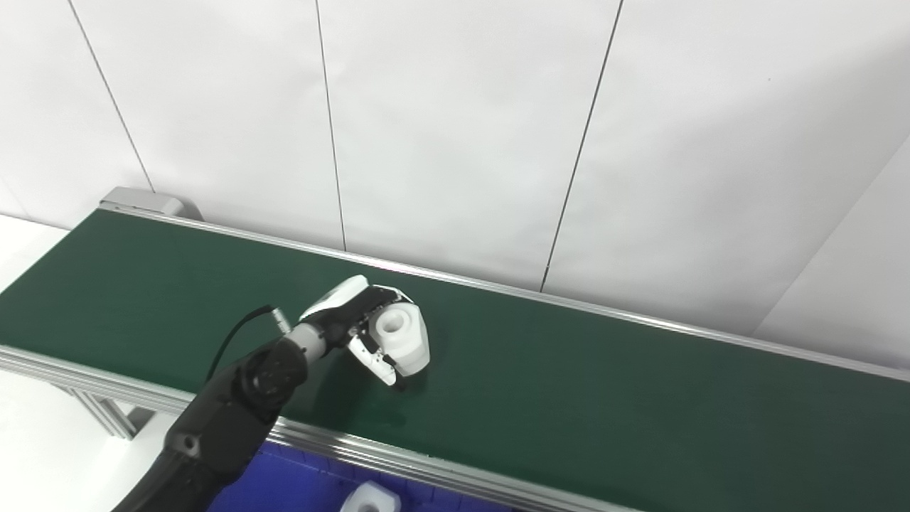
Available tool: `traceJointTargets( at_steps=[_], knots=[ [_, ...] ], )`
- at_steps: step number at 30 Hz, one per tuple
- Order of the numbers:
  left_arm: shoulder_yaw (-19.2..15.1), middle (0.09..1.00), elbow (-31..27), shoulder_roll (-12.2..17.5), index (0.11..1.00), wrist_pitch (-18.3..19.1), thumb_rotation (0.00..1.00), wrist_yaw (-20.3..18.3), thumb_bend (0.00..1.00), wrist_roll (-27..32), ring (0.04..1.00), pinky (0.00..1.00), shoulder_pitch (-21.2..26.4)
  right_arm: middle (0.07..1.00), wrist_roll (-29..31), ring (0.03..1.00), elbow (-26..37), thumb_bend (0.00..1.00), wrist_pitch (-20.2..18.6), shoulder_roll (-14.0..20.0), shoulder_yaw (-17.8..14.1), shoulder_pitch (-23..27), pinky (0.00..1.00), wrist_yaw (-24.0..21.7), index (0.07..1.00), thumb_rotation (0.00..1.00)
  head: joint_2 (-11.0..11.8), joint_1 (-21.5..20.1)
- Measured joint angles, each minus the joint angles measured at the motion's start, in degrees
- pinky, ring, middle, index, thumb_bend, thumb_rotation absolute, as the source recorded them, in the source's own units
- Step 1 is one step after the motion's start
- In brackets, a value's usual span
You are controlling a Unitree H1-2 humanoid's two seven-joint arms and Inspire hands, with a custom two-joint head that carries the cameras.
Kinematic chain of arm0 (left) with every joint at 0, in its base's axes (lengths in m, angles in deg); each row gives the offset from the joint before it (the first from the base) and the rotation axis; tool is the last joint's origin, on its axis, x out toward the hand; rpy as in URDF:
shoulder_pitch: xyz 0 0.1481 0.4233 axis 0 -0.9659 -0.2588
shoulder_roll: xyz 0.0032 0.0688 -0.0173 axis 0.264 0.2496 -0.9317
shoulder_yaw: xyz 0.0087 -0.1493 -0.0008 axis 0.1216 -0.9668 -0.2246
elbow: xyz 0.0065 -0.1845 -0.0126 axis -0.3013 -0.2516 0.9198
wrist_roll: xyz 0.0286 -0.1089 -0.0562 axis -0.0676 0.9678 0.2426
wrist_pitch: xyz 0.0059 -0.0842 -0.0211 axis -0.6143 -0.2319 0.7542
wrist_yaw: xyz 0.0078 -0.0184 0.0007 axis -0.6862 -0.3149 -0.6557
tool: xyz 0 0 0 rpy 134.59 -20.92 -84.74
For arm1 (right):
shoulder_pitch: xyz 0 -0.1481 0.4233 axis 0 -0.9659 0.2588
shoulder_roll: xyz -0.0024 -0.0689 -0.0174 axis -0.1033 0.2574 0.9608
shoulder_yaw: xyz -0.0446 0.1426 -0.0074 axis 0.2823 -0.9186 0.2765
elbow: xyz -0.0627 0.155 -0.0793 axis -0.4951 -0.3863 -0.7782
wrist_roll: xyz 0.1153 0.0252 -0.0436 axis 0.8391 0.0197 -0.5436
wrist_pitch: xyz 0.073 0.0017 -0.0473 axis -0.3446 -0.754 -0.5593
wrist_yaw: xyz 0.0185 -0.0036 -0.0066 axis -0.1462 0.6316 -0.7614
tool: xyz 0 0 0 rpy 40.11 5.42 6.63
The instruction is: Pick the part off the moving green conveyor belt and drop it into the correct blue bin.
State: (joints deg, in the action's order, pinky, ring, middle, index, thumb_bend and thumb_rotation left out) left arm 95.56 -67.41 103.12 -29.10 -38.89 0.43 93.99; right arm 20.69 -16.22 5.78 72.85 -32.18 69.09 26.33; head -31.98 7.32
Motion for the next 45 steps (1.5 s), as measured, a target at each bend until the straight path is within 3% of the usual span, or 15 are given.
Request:
traceJointTargets(
  at_steps=[3, 6, 8, 11, 13, 15, 17, 20, 26, 30, 33, 41, 45],
  knots=[
    [-1.27, 0.482, -3.32, 0.54, 0.505, -2.36, 0.0, -0.09, 0.5, 2.71, 0.427, 0.36, -1.87, 0.785, -0.01, 0.741, 1.49, 0.75, 0.03, -0.25, 0.12, -0.23, 0.64, -0.18, 0.817, 0.5, -1.68, -2.66],
    [-2.77, 0.466, -9.59, 1.33, 0.514, -4.95, 0.0, -0.94, 0.5, 7.04, 0.398, 0.3, -5.19, 0.784, -0.23, 0.743, 3.2, 0.76, 0.1, -0.74, 0.24, -0.87, 0.66, -0.26, 0.821, 0.52, -4.92, -8.87],
    [-4.08, 0.47, -11.51, 1.98, 0.518, -7.0, 0.0, -1.48, 0.5, 10.06, 0.406, 0.32, -7.56, 0.78, -0.43, 0.744, 3.99, 0.77, 0.12, -1.08, 0.5, -1.28, 0.66, -0.28, 0.829, 0.49, -5.46, -9.94],
    [-6.02, 0.483, -13.14, 2.68, 0.517, -9.59, 0.0, -2.09, 0.5, 14.12, 0.419, 0.36, -11.65, 0.777, -0.68, 0.736, 4.91, 0.79, 0.14, -1.75, 0.44, -1.99, 0.66, -0.24, 0.835, 0.49, -8.18, -13.28],
    [-6.27, 0.494, -13.66, 2.77, 0.506, -10.63, 0.0, -2.78, 0.5, 15.86, 0.431, 0.39, -14.17, 0.778, -1.21, 0.739, 5.2, 0.81, 0.14, -2.09, 0.39, -2.39, 0.67, -0.21, 0.836, 0.5, -8.19, -13.29],
    [-6.25, 0.507, -13.67, 2.77, 0.494, -13.26, 0.0, -3.85, 0.5, 18.38, 0.44, 0.41, -16.14, 0.78, -1.71, 0.742, 5.89, 0.81, 0.14, -2.48, 0.04, -2.57, 0.68, -0.24, 0.834, 0.5, -11.16, -14.61],
    [-6.18, 0.512, -13.74, 2.76, 0.484, -15.67, 0.0, -5.19, 0.5, 20.38, 0.45, 0.42, -17.88, 0.78, -1.76, 0.74, 6.86, 0.81, 0.14, -3.11, -0.55, -2.56, 0.68, -0.29, 0.831, 0.49, -11.44, -14.7],
    [-5.67, 0.512, -13.92, 2.56, 0.477, -17.61, 0.0, -6.23, 0.5, 21.57, 0.456, 0.42, -20.36, 0.784, -1.76, 0.738, 8.57, 0.81, 0.14, -4.07, -1.41, -2.59, 0.66, -0.49, 0.831, 0.49, -14.86, -16.36],
    [-4.32, 0.513, -12.44, 0.98, 0.489, -20.11, 0.0, -8.12, 0.5, 23.22, 0.442, 0.4, -23.68, 0.776, -2.03, 0.735, 10.68, 0.83, 0.14, -5.16, -3.06, -3.16, 0.66, -2.19, 0.829, 0.51, -16.62, -16.9],
    [-2.43, 0.514, -12.15, -0.45, 0.478, -19.9, 0.0, -8.76, 0.5, 22.24, 0.455, 0.41, -26.55, 0.78, -2.09, 0.735, 12.45, 0.83, 0.11, -5.76, -4.39, -4.29, 0.66, -2.82, 0.832, 0.52, -17.77, -16.46],
    [-1.52, 0.513, -13.88, -0.87, 0.46, -19.36, 0.0, -8.06, 0.5, 17.09, 0.48, 0.46, -28.66, 0.788, -2.05, 0.735, 12.78, 0.81, 0.11, -6.21, -4.98, -4.5, 0.66, -3.49, 0.835, 0.51, -18.03, -16.02],
    [2.75, 0.522, -13.95, -2.21, 0.461, -19.5, 0.0, -7.3, 0.5, 8.68, 0.464, 0.45, -29.95, 0.787, -2.16, 0.724, 13.46, 0.79, 0.11, -6.43, -6.53, -5.13, 0.64, -4.01, 0.833, 0.51, -18.3, -14.88],
    [4.29, 0.52, -13.3, -2.55, 0.471, -16.36, 0.0, -6.07, 0.5, 1.51, 0.46, 0.44, -30.03, 0.786, -2.16, 0.728, 14.01, 0.79, 0.11, -6.57, -6.88, -5.7, 0.65, -4.06, 0.83, 0.5, -18.47, -14.96]
  ],
)
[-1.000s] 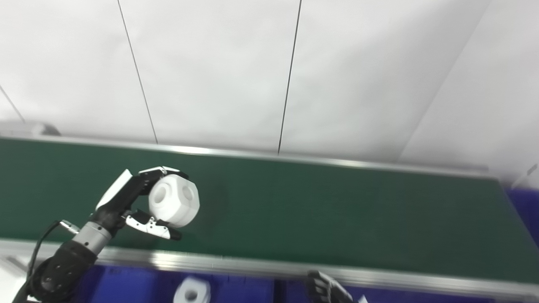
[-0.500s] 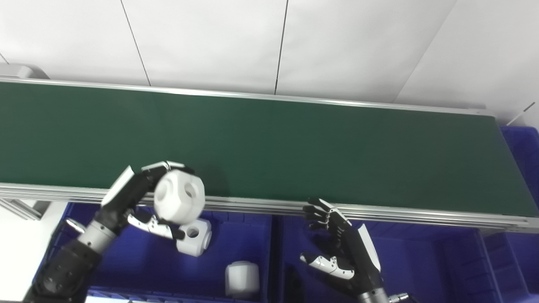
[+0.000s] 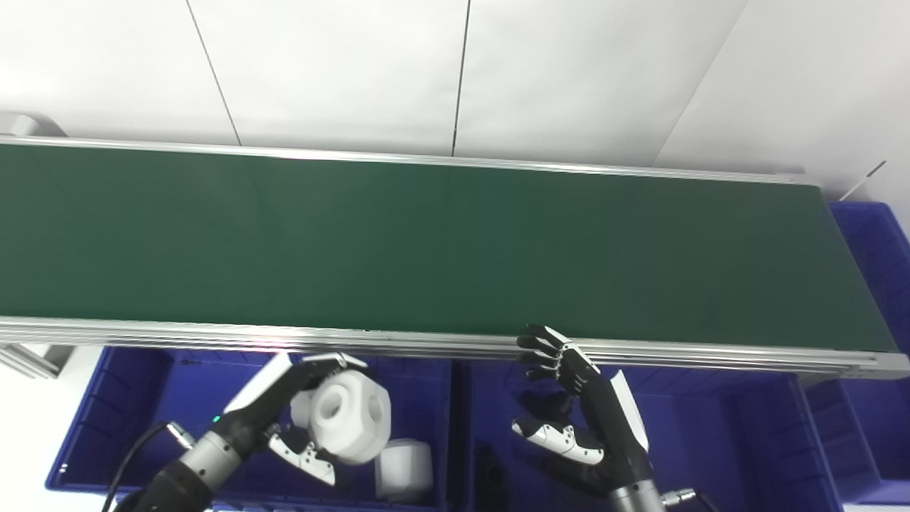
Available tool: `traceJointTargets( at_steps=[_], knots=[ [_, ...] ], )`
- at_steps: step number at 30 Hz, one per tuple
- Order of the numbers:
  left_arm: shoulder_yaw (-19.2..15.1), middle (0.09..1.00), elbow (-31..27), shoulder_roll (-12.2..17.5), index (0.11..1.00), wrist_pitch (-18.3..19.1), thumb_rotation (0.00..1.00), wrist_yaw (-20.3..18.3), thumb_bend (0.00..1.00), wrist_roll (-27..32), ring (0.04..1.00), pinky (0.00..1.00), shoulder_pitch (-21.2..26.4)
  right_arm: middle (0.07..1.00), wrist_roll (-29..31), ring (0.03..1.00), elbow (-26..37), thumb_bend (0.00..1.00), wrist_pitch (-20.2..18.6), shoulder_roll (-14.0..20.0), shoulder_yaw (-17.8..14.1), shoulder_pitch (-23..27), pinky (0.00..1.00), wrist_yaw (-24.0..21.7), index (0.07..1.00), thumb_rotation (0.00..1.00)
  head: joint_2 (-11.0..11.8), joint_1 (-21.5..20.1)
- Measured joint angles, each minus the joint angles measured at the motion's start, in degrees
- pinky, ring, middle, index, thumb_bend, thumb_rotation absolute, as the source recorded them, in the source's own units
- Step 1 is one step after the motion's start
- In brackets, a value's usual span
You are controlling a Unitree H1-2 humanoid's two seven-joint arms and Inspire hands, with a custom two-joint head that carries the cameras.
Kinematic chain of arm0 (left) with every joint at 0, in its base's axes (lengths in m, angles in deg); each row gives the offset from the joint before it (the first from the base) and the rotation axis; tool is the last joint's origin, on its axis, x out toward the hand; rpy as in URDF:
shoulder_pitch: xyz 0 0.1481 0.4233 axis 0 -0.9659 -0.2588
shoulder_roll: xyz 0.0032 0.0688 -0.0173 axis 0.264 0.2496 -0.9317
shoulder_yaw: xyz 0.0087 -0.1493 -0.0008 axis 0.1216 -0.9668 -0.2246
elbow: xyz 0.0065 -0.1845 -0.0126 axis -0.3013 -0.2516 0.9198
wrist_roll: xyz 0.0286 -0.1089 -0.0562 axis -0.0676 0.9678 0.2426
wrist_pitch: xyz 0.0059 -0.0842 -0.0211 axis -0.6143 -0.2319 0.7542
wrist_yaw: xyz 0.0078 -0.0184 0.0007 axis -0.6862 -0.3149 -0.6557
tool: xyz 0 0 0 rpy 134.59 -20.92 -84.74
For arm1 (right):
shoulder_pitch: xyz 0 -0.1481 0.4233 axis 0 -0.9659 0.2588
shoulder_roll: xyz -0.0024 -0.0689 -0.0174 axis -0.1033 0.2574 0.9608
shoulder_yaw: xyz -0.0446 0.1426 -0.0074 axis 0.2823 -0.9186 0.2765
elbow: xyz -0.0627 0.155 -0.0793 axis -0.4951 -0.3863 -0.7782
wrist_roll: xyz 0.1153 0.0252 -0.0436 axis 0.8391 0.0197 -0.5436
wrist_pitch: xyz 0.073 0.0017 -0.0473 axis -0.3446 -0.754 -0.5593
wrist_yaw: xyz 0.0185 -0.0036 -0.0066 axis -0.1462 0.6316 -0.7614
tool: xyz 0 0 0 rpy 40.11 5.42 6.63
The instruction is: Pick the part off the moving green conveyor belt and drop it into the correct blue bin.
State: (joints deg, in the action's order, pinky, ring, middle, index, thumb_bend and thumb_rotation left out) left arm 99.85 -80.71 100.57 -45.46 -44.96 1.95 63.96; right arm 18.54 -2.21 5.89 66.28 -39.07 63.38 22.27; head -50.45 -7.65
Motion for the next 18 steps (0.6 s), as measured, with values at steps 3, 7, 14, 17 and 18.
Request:
traceJointTargets(
  at_steps=[3, 7, 14, 17, 18],
  knots=[
    [0.32, 0.514, -0.04, -0.48, 0.478, 2.59, 0.0, 1.52, 0.5, -3.86, 0.459, 0.44, -0.12, 0.79, 0.03, 0.733, 0.04, 0.79, 0.0, -0.04, -0.14, -0.25, 0.65, -0.33, 0.834, 0.51, 0.17, 0.35],
    [1.77, 0.516, -0.03, -0.92, 0.494, 4.85, 0.0, 2.97, 0.5, -9.02, 0.455, 0.46, 0.12, 0.783, 0.0, 0.726, 0.04, 0.78, 0.0, -0.12, -0.3, -0.14, 0.64, -0.92, 0.83, 0.51, 0.26, 0.18],
    [4.09, 0.878, -0.03, -0.66, 0.791, 7.78, 0.31, 4.98, 0.72, -17.07, 0.867, 0.78, 1.1, 0.774, -0.38, 0.714, 0.02, 0.78, 0.0, -1.08, -0.82, -0.07, 0.63, -0.92, 0.826, 0.5, 0.53, -0.35],
    [4.05, 0.924, -1.03, -0.1, 0.871, 8.25, 0.43, 4.98, 0.81, -16.88, 0.899, 0.81, 1.04, 0.778, -0.96, 0.718, 0.02, 0.79, 0.0, -1.18, -0.96, -0.08, 0.64, -0.92, 0.829, 0.51, 0.53, -0.35],
    [4.0, 0.93, -1.29, 0.11, 0.883, 8.24, 0.45, 4.98, 0.83, -16.73, 0.901, 0.81, 1.05, 0.779, -1.11, 0.718, 0.02, 0.79, 0.01, -1.18, -1.01, -0.08, 0.64, -0.92, 0.83, 0.51, 0.53, -0.44]
  ],
)
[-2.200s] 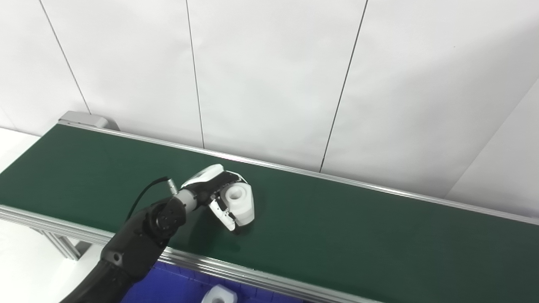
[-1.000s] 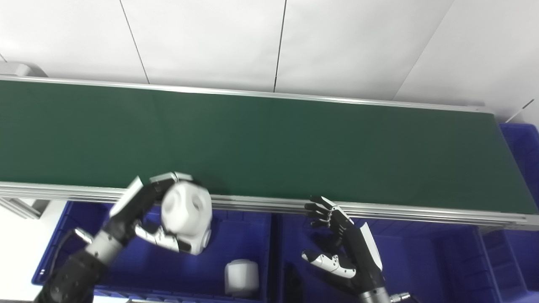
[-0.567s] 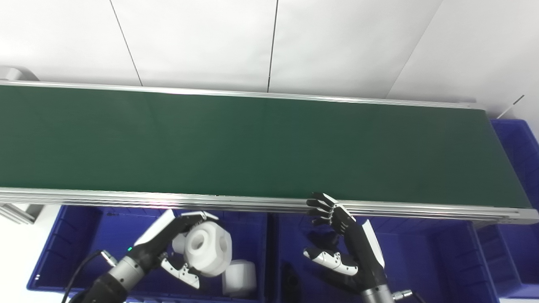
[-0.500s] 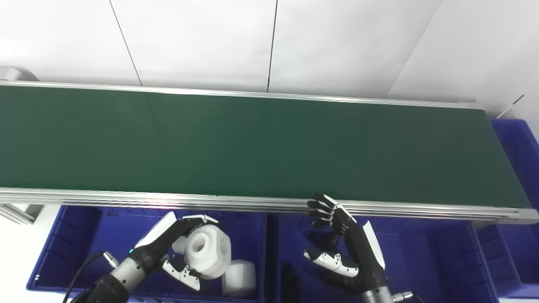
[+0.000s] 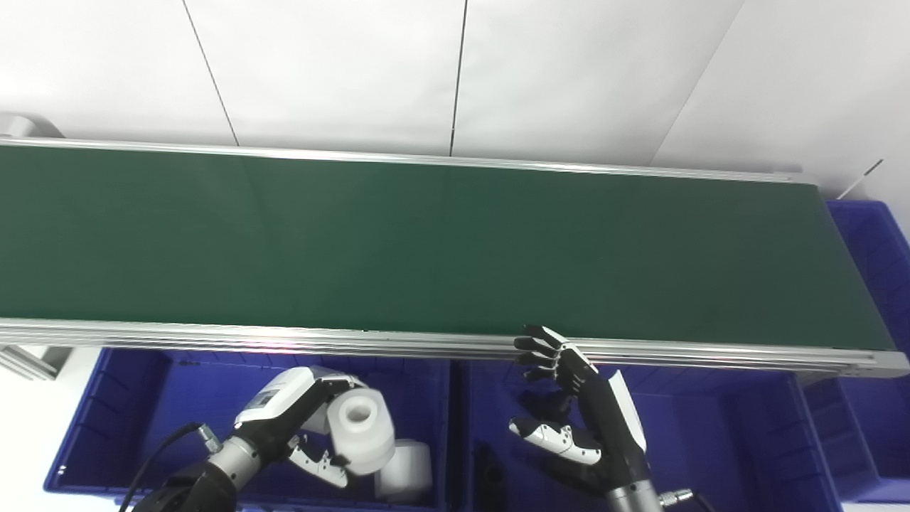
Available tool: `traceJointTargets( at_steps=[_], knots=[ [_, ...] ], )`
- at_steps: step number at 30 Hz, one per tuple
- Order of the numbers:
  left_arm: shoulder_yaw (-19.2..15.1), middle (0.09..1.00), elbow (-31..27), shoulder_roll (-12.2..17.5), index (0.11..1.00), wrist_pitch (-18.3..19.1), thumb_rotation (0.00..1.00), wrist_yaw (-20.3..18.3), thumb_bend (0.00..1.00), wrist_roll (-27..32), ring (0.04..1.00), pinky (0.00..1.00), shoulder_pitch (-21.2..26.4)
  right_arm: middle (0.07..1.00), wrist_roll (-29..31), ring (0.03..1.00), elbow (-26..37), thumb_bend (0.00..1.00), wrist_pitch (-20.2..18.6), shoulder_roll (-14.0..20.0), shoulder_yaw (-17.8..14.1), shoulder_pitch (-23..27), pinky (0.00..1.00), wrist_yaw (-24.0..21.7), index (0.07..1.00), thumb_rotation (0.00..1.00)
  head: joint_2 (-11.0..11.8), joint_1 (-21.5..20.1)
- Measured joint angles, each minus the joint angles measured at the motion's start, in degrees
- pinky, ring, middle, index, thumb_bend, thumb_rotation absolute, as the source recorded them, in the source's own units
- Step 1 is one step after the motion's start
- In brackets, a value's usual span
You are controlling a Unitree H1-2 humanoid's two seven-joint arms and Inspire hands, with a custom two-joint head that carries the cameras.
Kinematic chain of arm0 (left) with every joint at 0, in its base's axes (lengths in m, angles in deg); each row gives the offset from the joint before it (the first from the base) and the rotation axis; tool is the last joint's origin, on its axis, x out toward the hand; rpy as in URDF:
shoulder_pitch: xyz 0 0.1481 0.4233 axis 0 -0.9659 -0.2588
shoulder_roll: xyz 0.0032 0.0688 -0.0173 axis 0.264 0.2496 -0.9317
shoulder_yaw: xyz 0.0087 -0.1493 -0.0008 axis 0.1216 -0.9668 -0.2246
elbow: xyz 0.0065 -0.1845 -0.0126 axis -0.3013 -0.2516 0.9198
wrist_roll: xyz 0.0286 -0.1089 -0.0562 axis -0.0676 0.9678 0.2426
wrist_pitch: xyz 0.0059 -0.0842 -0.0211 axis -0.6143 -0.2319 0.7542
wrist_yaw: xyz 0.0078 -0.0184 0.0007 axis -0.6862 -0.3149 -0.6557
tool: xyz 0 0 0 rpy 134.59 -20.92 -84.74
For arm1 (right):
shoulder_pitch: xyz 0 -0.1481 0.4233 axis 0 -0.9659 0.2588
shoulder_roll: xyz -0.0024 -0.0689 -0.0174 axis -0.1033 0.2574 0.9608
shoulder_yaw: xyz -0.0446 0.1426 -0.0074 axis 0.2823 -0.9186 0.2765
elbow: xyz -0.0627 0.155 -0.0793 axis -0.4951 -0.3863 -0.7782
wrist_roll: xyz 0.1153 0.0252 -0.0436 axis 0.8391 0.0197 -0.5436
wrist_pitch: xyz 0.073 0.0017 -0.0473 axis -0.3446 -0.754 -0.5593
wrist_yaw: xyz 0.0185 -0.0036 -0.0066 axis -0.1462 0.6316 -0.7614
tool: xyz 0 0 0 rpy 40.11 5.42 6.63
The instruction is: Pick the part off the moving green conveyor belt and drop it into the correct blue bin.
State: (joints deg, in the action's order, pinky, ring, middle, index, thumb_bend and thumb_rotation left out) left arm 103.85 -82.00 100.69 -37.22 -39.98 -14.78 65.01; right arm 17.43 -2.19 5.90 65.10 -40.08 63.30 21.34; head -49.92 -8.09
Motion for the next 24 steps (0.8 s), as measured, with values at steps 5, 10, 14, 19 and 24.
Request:
traceJointTargets(
  at_steps=[5, 10, 14, 19, 24],
  knots=[
    [-1.92, 0.944, 0.86, 0.21, 0.955, -2.17, 0.54, -0.52, 0.98, 11.9, 0.9, 0.81, -0.51, 0.801, 0.05, 0.738, 0.05, 0.79, -0.01, 0.02, -0.03, -0.1, 0.65, -0.48, 0.843, 0.51, 0.09, 0.0],
    [-3.45, 0.905, 1.74, -0.52, 0.905, -4.35, 0.42, -4.77, 0.95, 29.0, 0.84, 0.8, -1.93, 0.805, 0.06, 0.743, 0.1, 0.79, -0.02, 0.04, -0.08, -0.13, 0.66, -1.0, 0.848, 0.52, 0.17, -0.44],
    [-4.61, 0.851, 4.48, -2.63, 0.866, -6.53, 0.36, -10.14, 0.95, 43.24, 0.797, 0.8, -2.08, 0.806, 0.07, 0.748, 0.17, 0.81, -0.27, 0.06, -0.12, -0.18, 0.67, -1.22, 0.854, 0.52, 0.26, -0.79],
    [-7.0, 0.845, 6.29, -5.19, 0.846, -7.72, 0.25, -15.11, 0.93, 55.27, 0.797, 0.79, -2.19, 0.814, 0.95, 0.757, 1.04, 0.84, -1.05, 0.37, -0.29, -0.81, 0.68, -2.4, 0.868, 0.52, 0.44, -0.7],
    [-8.08, 0.857, 6.97, -5.58, 0.847, -7.91, 0.23, -16.07, 0.96, 56.13, 0.821, 0.8, -2.51, 0.814, 0.88, 0.769, 2.73, 0.86, -1.97, 0.47, -1.08, -1.9, 0.7, -2.71, 0.877, 0.5, 0.79, -0.79]
  ],
)
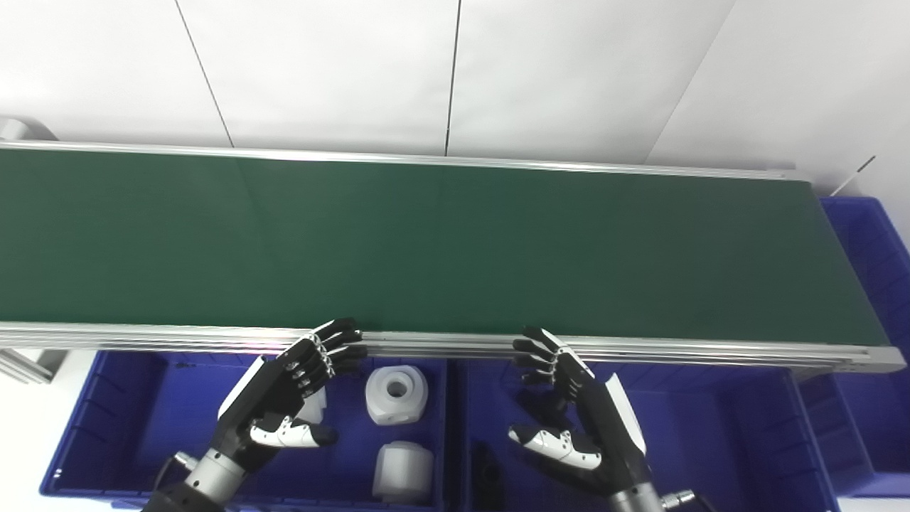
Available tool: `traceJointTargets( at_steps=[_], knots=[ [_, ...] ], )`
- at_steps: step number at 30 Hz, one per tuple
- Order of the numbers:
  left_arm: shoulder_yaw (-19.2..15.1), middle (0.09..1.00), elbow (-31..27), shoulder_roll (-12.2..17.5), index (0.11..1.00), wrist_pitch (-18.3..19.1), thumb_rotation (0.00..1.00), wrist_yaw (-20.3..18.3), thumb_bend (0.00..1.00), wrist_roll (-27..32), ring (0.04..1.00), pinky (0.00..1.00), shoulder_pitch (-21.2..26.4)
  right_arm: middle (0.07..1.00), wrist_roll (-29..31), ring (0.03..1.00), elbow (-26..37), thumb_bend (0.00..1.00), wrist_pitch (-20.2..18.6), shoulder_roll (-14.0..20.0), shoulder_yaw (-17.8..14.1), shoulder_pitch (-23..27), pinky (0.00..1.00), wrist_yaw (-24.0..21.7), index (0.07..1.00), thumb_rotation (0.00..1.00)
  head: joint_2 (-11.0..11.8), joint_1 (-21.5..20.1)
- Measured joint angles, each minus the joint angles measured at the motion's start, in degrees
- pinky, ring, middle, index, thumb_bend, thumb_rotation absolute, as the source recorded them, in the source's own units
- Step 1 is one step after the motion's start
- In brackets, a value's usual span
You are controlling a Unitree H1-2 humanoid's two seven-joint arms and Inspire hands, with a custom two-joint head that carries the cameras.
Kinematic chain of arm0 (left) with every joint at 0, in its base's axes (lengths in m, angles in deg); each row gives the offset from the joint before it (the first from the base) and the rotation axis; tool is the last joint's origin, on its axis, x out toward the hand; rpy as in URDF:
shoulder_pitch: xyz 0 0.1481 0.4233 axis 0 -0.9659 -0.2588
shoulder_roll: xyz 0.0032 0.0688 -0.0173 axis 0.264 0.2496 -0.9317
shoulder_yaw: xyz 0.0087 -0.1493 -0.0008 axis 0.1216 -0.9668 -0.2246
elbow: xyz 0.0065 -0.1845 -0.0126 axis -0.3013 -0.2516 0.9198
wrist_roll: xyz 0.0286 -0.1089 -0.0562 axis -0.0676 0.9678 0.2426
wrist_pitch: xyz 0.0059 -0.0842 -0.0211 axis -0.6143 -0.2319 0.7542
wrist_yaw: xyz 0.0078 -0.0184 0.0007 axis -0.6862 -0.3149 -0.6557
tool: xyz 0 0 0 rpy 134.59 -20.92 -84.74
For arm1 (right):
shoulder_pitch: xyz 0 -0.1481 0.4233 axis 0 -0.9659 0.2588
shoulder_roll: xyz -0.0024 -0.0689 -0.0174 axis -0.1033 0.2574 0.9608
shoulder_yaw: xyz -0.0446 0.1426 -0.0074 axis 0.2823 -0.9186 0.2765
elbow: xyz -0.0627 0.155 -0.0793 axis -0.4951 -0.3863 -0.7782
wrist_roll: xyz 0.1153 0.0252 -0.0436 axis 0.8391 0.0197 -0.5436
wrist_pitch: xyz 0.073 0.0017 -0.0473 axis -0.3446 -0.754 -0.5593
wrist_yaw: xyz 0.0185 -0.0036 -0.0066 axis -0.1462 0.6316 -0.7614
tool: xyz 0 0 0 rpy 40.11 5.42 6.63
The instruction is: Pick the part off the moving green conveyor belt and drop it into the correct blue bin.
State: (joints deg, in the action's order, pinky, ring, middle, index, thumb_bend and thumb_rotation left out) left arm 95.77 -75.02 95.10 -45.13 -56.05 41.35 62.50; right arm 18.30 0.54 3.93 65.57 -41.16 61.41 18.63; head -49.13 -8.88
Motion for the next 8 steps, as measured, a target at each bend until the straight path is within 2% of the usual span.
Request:
traceJointTargets(
  at_steps=[8],
  knots=[
    [-0.04, 0.868, 0.93, -1.04, 0.839, -2.89, 0.18, 0.0, 0.94, -2.47, 0.851, 0.81, 0.03, 0.816, -1.55, 0.799, 2.39, 0.89, -2.12, -0.01, -0.55, -1.6, 0.73, -0.05, 0.9, 0.5, 0.53, 0.09]
  ],
)
